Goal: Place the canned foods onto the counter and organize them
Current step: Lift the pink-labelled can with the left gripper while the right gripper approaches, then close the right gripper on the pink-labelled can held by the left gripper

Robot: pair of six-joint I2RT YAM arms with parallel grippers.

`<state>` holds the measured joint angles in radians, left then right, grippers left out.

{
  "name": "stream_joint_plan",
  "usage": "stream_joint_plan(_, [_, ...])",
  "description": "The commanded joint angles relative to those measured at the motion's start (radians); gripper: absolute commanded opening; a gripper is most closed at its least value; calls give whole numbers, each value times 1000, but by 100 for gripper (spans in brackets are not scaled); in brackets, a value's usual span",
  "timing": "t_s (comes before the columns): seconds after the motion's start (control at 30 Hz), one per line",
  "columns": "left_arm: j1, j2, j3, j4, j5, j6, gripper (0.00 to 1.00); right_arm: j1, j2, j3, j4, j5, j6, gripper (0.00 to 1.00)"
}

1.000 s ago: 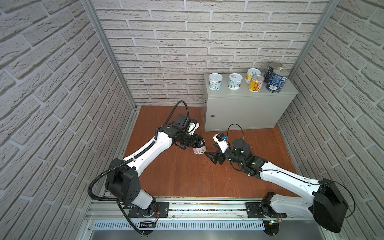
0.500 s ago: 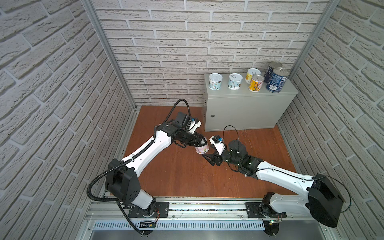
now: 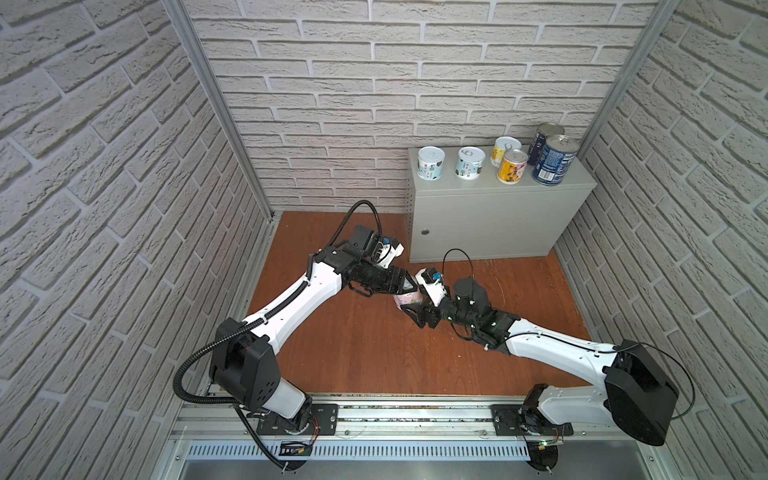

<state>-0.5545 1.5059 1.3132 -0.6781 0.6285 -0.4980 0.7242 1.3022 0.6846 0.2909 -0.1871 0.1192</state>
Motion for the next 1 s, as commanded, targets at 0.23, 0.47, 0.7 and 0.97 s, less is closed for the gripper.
stream_joint_plan(0.23, [6,-30,-30,137,122,-22,52,7,15,48,79,13,0,82])
stream_joint_plan(0.47, [7,-23,-31,147,131,-24,52,9,35,67,80,6,1,82])
stream_joint_plan(0.7, [7,-18,-27,147,139,-22,52,7,58,79,70,2,-1,81])
stream_joint_plan(0.97, [14,-1,-20,147,161,-13,52,7,90,96,78,7,1,76])
